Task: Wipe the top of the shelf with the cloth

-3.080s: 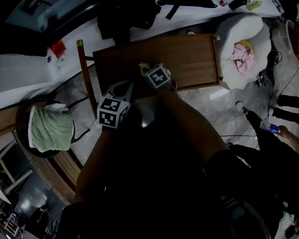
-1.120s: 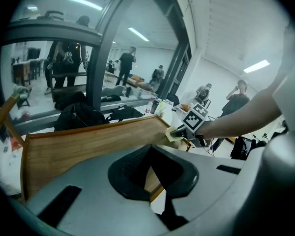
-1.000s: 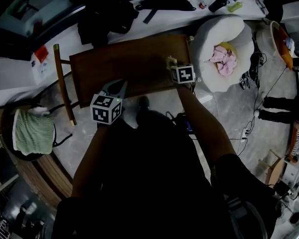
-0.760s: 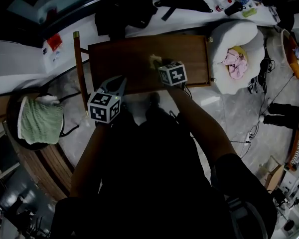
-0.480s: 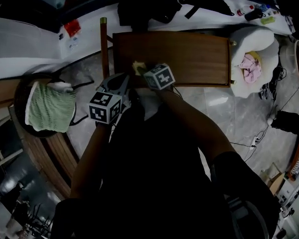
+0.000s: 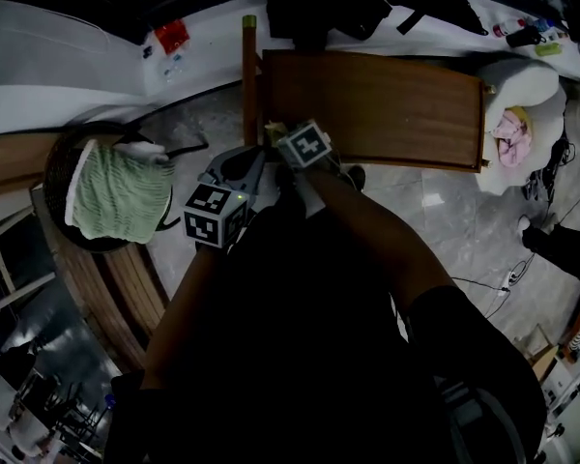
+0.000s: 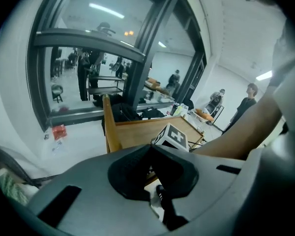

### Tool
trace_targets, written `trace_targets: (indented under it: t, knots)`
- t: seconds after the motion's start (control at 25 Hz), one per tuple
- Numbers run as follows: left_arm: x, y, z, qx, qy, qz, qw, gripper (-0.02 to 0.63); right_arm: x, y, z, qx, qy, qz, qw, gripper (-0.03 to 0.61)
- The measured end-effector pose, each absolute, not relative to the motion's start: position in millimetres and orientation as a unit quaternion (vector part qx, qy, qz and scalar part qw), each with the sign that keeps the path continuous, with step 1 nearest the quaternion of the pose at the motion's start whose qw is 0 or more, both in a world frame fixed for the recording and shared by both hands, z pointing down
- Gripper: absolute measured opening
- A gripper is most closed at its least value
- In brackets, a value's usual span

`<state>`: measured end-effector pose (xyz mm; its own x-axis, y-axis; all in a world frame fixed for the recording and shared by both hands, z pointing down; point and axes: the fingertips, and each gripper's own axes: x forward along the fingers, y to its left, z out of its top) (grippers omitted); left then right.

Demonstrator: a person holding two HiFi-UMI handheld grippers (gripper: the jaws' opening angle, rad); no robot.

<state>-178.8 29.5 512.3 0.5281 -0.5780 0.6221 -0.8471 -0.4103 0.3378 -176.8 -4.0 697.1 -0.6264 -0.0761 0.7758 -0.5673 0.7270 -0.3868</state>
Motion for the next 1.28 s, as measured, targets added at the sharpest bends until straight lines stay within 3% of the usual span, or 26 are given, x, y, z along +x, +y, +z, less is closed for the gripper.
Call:
trace_targets:
  t: [0.36, 1.28]
  knots:
    - [-156.9, 20.8, 517.3, 0.828, -0.410, 0.210, 0.319, 0.006, -152.9, -2.4, 704.1, 0.196, -0.834, 0.291, 0.426, 0.046]
    - [60.8, -17.9, 551.4, 0.856, -0.328, 0.228, 0.327, 0.006, 140.6, -28.4, 696.2, 0.309, -0.778, 0.311, 0.450, 0.048]
